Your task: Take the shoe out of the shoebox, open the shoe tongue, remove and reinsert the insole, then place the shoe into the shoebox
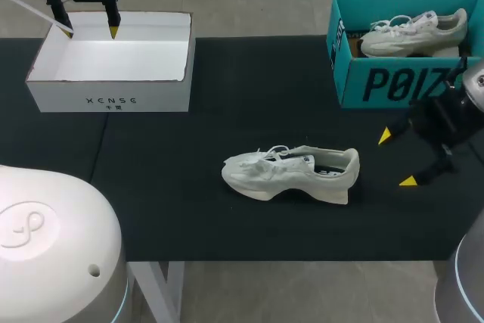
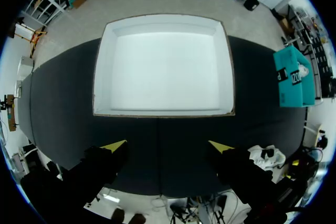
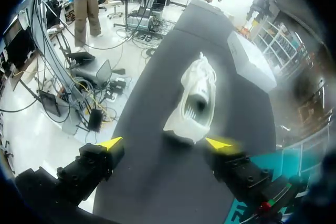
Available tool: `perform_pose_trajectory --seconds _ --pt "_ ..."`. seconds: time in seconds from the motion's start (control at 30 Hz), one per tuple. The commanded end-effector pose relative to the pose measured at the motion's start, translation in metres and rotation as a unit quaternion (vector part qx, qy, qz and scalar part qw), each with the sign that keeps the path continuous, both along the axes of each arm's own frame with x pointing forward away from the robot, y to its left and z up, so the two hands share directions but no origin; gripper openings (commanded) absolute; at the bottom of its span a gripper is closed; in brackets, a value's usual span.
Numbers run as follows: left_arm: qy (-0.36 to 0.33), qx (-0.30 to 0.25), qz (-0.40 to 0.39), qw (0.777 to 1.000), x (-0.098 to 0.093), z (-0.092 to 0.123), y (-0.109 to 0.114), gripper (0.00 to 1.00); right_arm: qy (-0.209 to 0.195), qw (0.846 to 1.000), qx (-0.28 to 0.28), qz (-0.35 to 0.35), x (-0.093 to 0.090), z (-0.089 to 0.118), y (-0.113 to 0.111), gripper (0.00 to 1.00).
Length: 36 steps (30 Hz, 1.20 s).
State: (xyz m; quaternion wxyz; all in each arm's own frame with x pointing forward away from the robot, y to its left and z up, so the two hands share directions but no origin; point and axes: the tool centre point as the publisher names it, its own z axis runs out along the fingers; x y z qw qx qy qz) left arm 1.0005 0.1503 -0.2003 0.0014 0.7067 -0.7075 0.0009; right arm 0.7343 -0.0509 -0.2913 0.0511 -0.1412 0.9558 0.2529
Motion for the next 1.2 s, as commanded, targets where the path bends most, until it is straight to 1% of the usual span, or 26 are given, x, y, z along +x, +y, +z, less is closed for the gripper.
perform_pose_trajectory --seconds 0.03,0.17,0.23,0.37,0.4,0.47,0.5,0.6,0.7,0.83,1.2 --pt "0.0 0.001 0.0 1.0 0.0 0.0 0.0 1.0 0.004 1.0 -0.008 -0.011 0.002 -0.003 0.003 1.0" --pt "0.0 0.001 0.0 1.0 0.0 0.0 0.0 1.0 0.026 0.998 0.036 -0.042 0.006 -0.01 0.005 1.0" --pt "0.0 0.001 0.0 1.0 0.0 0.0 0.0 1.0 0.037 0.996 0.057 -0.058 0.004 -0.016 0.003 1.0" --pt "0.0 0.001 0.0 1.0 0.0 0.0 0.0 1.0 0.059 0.983 0.159 -0.071 0.012 -0.04 -0.011 1.0" --pt "0.0 0.001 0.0 1.0 0.0 0.0 0.0 1.0 0.058 0.979 0.184 -0.067 0.013 -0.046 -0.014 1.0" --pt "0.0 0.001 0.0 1.0 0.0 0.0 0.0 1.0 0.062 0.976 0.193 -0.074 0.014 -0.056 -0.017 1.0" --pt "0.0 0.001 0.0 1.0 0.0 0.0 0.0 1.0 0.057 0.972 0.216 -0.066 0.015 -0.06 -0.018 1.0" --pt "0.0 0.001 0.0 1.0 0.0 0.0 0.0 1.0 0.051 0.962 0.263 -0.059 0.018 -0.073 -0.022 1.0" --pt "0.0 0.001 0.0 1.0 0.0 0.0 0.0 1.0 0.053 0.951 0.3 -0.056 0.019 -0.081 -0.024 1.0" --pt "0.0 0.001 0.0 1.0 0.0 0.0 0.0 1.0 0.053 0.948 0.31 -0.056 0.021 -0.084 -0.023 1.0" --pt "0.0 0.001 0.0 1.0 0.0 0.0 0.0 1.0 0.058 0.943 0.323 -0.045 0.03 -0.096 0.002 1.0"
